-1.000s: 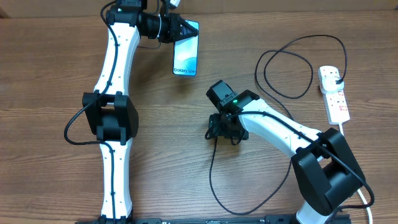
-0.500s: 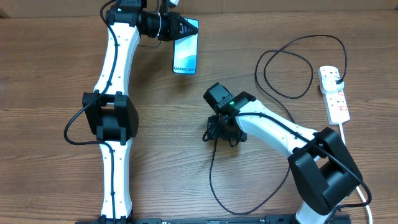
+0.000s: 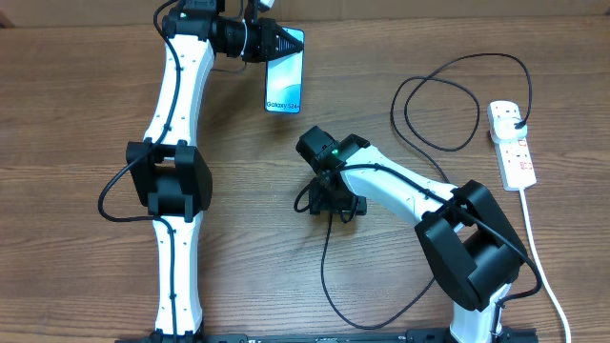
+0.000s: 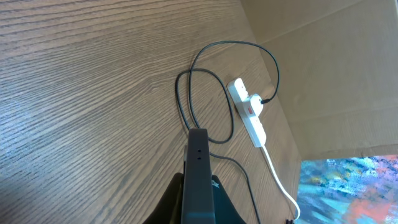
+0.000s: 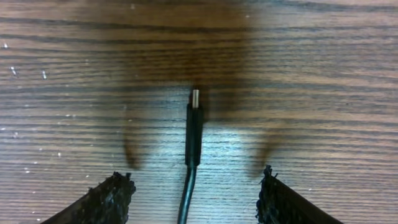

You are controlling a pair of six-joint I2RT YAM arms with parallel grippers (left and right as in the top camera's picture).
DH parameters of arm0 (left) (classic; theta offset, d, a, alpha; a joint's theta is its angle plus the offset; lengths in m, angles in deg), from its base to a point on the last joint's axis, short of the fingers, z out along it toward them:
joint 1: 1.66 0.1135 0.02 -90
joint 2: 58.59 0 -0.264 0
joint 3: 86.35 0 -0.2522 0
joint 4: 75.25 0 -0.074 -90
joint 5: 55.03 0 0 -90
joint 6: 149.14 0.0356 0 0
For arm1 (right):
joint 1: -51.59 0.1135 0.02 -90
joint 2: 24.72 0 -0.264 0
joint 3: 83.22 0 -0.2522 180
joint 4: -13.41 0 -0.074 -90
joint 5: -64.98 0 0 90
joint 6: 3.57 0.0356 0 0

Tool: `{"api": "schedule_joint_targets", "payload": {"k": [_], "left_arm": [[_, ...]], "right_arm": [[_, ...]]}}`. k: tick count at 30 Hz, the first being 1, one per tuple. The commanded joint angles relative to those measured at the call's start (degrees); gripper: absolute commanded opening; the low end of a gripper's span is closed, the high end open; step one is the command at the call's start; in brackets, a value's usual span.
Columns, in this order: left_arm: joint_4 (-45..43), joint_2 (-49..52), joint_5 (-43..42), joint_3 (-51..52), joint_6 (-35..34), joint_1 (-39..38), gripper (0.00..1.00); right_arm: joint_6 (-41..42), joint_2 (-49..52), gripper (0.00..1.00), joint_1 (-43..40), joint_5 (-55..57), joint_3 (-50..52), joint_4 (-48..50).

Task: Plug charger to phone and switch on socket
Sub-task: 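Close the right gripper on the cable's USB-C plug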

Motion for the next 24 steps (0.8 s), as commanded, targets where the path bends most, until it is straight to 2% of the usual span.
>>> {"api": "schedule_joint_targets", "payload": {"k": [1,9,24], "left_arm": [[-0.4,-0.1,-1.7,-1.4,-0.9,-0.3,0.05],[-0.9,-0.1,-1.8,-1.4,-1.9,-0.3,0.04],[-1.0,-0.1,-1.8,-1.4,-1.9,-0.3,0.04]], "right_arm": [[0.7,0.5,0.68,0.2,1.6,-1.6,0.1],[0.7,1.5,0.56,0.2,3.4,-1.6,-0.3],[-0.2,2.4,0.56,0.2,3.5,-2.8,1.0]]}}
